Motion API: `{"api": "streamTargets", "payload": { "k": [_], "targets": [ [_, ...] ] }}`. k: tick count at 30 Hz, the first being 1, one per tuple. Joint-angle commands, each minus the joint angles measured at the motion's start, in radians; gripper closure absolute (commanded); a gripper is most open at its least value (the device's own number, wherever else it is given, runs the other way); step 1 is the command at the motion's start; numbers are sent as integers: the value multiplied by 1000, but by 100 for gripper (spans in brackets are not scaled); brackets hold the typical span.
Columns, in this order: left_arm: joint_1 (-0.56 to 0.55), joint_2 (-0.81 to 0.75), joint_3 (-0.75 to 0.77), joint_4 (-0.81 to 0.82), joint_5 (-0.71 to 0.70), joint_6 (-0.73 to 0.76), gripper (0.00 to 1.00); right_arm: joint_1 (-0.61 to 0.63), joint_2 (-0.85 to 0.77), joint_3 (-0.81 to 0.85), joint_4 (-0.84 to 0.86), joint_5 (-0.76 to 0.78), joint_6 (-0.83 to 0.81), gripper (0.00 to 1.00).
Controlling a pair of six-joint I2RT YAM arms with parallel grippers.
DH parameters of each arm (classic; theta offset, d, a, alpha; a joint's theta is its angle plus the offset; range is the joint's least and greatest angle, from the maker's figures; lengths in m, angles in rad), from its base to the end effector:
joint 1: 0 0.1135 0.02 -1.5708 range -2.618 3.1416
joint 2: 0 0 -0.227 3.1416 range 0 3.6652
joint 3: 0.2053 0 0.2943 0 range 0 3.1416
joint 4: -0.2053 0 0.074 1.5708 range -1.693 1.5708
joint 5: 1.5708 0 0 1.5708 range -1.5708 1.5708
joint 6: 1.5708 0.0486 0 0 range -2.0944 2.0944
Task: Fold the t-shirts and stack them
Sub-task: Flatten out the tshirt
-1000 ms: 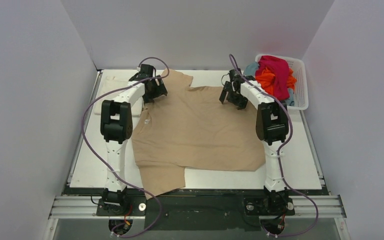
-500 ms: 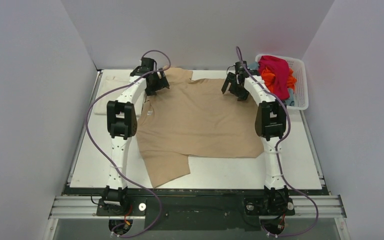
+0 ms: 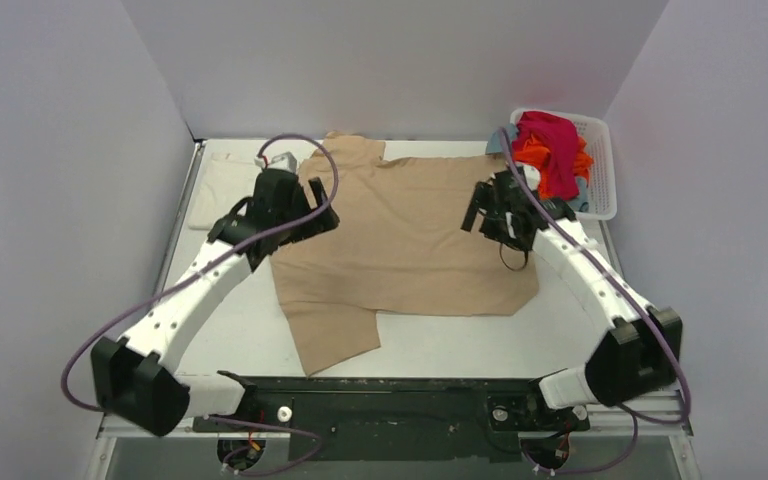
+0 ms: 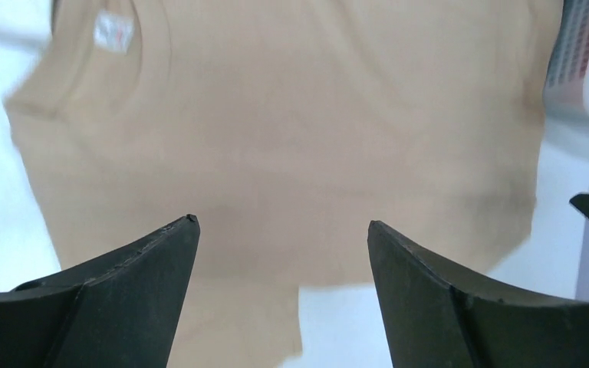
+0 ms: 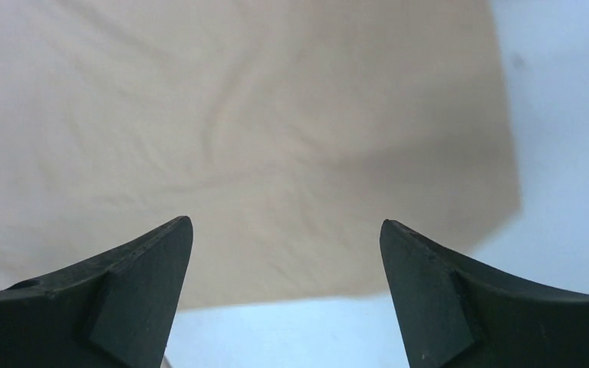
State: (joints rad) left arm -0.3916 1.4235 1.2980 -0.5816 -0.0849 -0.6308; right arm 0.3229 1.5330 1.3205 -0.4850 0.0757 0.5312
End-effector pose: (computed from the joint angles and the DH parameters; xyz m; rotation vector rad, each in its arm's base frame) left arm 0.3464 -0.1386 0.2820 -0.3209 2.2912 -0.4358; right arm 0.3801 0.1233 0.2596 0.2786 2.2753 0.3640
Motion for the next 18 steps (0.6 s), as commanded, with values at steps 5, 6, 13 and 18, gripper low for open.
{"api": "streamTargets", "payload": {
  "k": [5, 6, 13, 18],
  "targets": [
    [-266, -405, -505, -231, -234, -373, 9, -136, -495, -606, -14, 127, 141, 12],
    [-304, -459, -571, -273, -238, -402, 8, -148, -531, -633, -9, 128, 141, 12],
    [-348, -662, -830, -268, -138, -567, 8, -236, -476, -735, 68, 87, 177, 23],
    [-350, -716, -890, -240, -102, -586, 11, -271, -330, -738, 139, 42, 188, 33]
  ]
}}
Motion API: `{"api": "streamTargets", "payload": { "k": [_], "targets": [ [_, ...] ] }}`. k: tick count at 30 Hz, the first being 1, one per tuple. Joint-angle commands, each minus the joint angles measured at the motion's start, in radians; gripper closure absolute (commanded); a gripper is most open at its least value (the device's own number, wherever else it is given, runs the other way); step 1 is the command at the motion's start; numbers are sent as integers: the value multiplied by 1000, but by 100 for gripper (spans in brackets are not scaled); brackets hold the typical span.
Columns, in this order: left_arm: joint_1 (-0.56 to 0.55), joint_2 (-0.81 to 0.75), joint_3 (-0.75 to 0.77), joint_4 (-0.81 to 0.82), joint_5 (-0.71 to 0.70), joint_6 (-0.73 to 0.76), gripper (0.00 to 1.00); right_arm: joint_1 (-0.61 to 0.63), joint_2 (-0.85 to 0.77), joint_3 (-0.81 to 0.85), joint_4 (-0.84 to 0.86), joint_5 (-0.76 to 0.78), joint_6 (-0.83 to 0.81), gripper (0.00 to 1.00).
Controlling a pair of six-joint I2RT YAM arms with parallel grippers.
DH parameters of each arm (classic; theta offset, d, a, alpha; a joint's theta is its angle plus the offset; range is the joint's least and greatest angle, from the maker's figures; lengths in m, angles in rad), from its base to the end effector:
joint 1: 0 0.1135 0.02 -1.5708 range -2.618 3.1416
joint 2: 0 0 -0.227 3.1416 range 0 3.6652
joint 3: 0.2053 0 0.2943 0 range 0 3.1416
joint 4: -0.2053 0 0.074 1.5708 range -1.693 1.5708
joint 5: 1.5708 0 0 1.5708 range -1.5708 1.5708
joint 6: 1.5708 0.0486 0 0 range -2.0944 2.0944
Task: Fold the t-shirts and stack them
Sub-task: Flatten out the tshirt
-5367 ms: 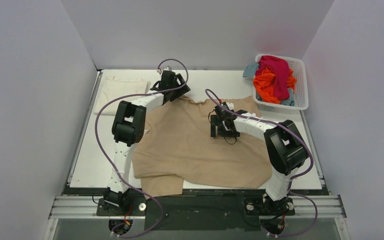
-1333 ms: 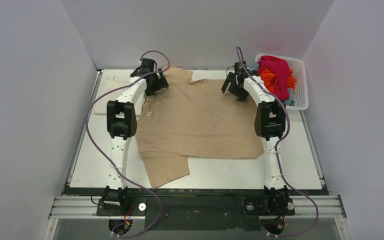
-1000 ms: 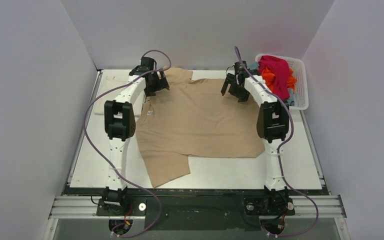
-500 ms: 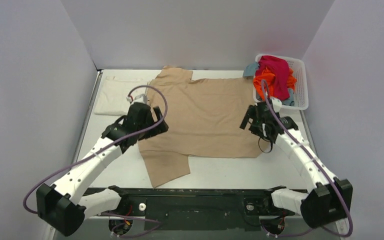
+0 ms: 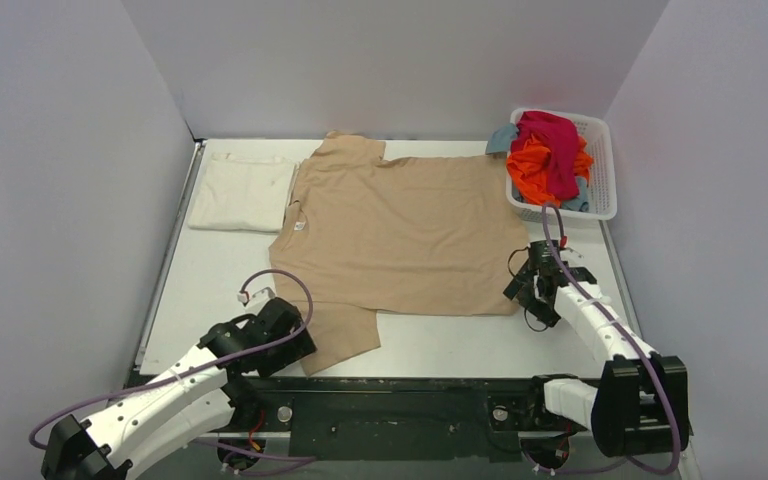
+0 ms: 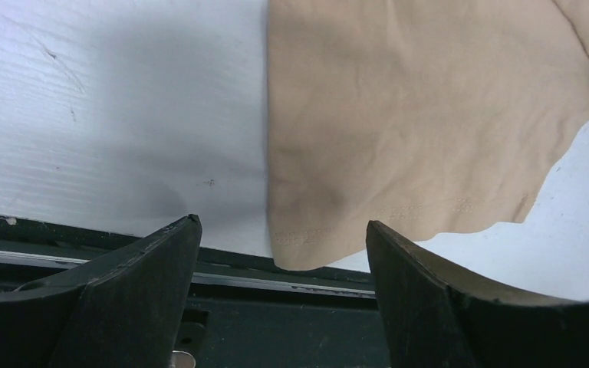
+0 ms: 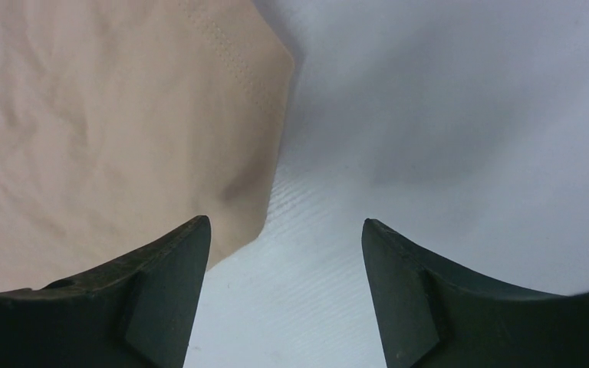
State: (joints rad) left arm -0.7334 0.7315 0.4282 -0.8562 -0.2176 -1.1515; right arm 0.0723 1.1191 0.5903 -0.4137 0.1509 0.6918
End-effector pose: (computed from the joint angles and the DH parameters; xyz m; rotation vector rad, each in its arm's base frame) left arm 0.1500 -0.1211 0.1250 -0.6234 2.6407 -0.2836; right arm 0.2715 0.0123 0.1254 0.8211 2.3639 0.1276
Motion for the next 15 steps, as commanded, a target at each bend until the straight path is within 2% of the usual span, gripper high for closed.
{"api": "streamTargets", "payload": {
  "k": [1, 6, 9, 13, 15],
  "targets": [
    [-9, -16, -33, 34, 33, -66, 14, -21, 101, -8, 87, -40, 29, 35],
    [-10, 50, -59, 72, 40, -57, 27, -22, 171, -24, 139, -67, 46, 40],
    [-11, 104, -80, 134, 53, -55, 34, -22, 192, -35, 148, -68, 46, 46],
    [-11, 151, -103, 240, 74, -52, 42, -23, 204, -49, 156, -76, 45, 61],
    [-11, 174, -106, 277, 76, -50, 50, -22, 203, -54, 156, -74, 48, 70]
  ]
}}
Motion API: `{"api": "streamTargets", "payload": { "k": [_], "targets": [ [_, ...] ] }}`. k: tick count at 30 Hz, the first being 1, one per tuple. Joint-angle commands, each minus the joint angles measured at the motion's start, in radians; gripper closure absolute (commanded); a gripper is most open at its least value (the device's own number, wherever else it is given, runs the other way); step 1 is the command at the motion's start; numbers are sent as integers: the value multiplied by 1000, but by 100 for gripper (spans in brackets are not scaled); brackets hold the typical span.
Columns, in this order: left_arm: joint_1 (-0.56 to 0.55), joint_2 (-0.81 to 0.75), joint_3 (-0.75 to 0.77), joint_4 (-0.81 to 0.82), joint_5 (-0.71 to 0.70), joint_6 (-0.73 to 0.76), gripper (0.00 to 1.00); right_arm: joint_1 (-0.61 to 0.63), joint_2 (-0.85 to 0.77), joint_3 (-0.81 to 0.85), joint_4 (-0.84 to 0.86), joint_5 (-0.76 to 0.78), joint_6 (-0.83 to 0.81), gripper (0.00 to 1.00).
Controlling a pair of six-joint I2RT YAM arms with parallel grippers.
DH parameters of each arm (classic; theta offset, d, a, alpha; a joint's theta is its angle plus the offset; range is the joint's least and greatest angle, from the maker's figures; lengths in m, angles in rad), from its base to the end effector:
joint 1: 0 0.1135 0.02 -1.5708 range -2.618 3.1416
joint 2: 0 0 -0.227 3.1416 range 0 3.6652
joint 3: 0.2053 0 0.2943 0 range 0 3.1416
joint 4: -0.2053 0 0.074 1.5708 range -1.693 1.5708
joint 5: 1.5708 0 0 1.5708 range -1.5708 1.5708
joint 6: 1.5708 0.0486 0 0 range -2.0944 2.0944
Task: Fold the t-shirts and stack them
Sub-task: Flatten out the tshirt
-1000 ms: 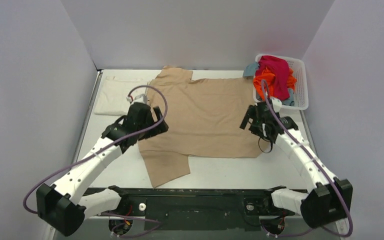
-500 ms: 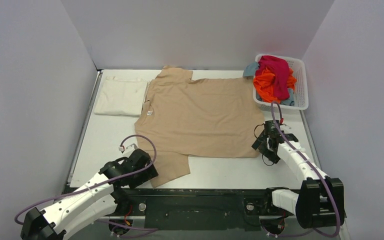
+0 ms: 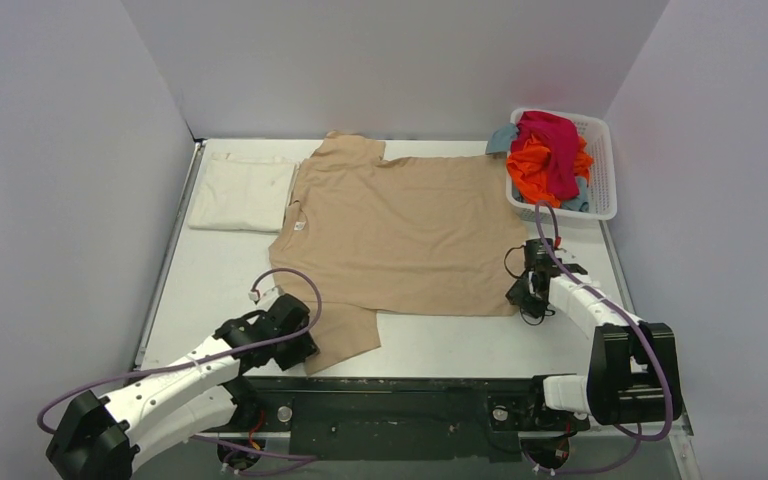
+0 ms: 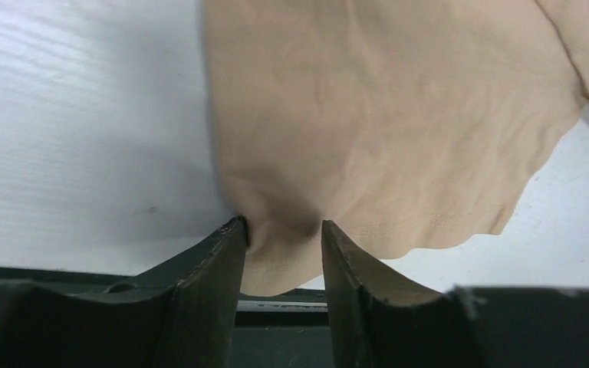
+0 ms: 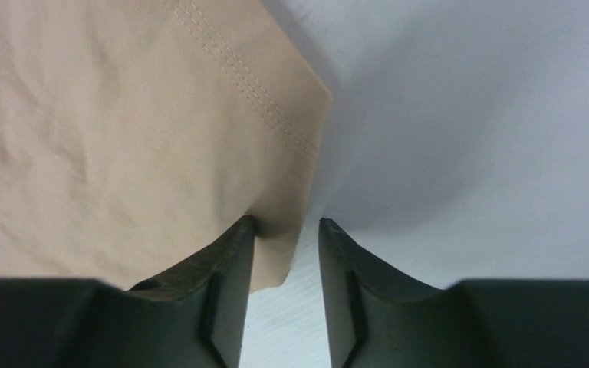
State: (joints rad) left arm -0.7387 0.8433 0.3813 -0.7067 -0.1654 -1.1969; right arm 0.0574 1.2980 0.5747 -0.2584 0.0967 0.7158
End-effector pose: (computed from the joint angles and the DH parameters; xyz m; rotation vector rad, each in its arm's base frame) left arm 0.1543 -0.1297 0.0961 -0.6722 2.6774 -0.3336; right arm 0.2823 0.0115 0.0846 0.8615 2.4057 0.1777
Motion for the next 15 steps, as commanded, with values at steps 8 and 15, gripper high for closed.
{"api": "streamTargets", "payload": {
  "k": [8, 15],
  "targets": [
    [-6, 57, -25, -24, 9, 16, 100, -6, -50, -58, -108, 15, 26, 100],
    [-29, -104, -88, -79, 141, -19, 100, -5, -132, -83, -249, 43, 31, 100]
  ]
}}
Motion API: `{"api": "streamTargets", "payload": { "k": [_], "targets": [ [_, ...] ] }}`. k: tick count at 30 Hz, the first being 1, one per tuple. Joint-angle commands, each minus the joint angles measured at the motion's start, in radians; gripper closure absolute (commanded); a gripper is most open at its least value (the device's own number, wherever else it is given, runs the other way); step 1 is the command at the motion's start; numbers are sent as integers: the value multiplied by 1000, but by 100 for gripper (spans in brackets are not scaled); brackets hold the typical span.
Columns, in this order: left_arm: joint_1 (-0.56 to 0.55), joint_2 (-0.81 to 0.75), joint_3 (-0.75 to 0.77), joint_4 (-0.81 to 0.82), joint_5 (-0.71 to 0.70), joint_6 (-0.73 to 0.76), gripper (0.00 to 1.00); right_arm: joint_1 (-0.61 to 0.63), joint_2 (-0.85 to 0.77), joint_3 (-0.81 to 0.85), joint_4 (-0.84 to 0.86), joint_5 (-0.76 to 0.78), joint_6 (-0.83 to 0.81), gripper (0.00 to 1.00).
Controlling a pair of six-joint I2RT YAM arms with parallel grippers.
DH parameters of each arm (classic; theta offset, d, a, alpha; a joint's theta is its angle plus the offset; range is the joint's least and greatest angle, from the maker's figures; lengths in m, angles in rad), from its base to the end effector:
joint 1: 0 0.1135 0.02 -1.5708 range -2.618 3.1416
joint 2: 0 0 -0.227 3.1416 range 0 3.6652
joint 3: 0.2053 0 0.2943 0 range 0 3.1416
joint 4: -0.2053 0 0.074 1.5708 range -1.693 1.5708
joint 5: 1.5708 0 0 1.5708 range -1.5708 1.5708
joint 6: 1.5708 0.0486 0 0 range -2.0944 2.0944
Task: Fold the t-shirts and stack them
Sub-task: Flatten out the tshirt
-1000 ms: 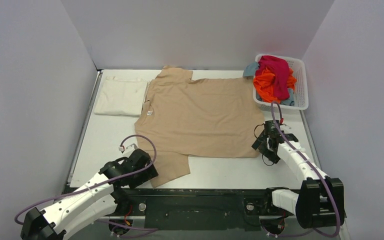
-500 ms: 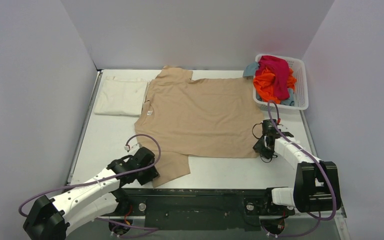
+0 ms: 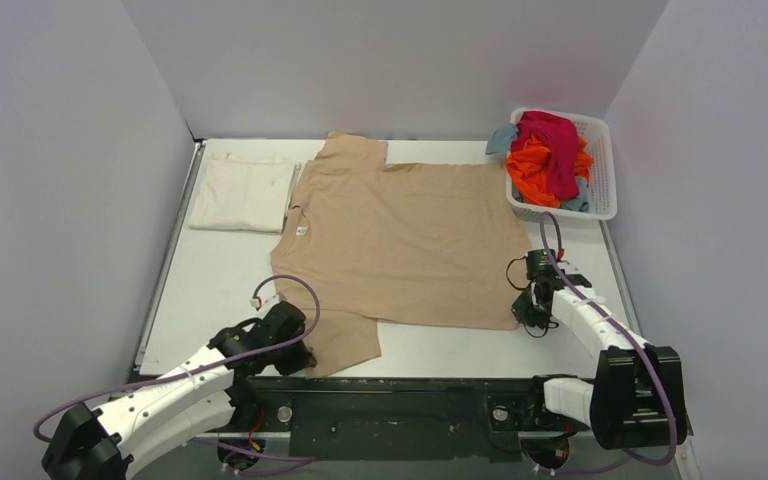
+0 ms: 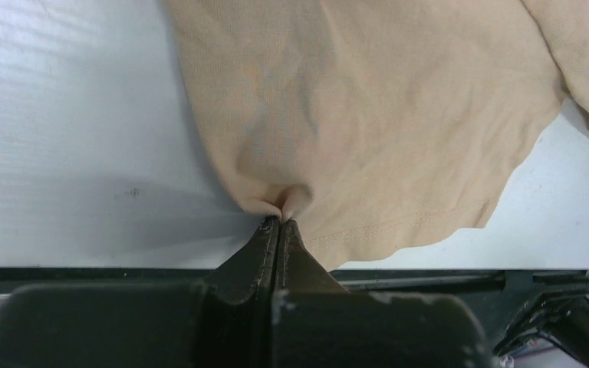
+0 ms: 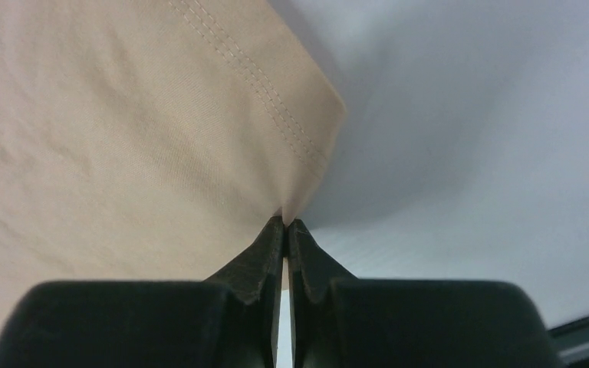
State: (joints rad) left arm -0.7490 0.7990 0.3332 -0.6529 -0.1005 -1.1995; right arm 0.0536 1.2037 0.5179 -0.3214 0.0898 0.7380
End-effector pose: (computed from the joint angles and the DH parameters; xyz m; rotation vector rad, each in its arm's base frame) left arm 0.1494 -0.1323 0.0903 -0.6502 2.6941 -0.4490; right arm 0.2647 0.0098 0.0859 0.8981 2.4211 0.1812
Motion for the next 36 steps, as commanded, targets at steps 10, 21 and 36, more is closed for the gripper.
{"api": "streamTargets", "payload": {
  "k": [10, 21, 36],
  "targets": [
    [-49, -115, -39, -66, 92, -42, 100, 76, -42, 66, -267, 92, 34, 100],
    [-43, -79, 52, -27, -10, -45, 100, 348, 301, 498, -378, 217, 64, 99],
    [-18, -99, 82, -79, -49, -33, 100, 474, 464, 775, -404, 352, 19, 35]
  ]
}}
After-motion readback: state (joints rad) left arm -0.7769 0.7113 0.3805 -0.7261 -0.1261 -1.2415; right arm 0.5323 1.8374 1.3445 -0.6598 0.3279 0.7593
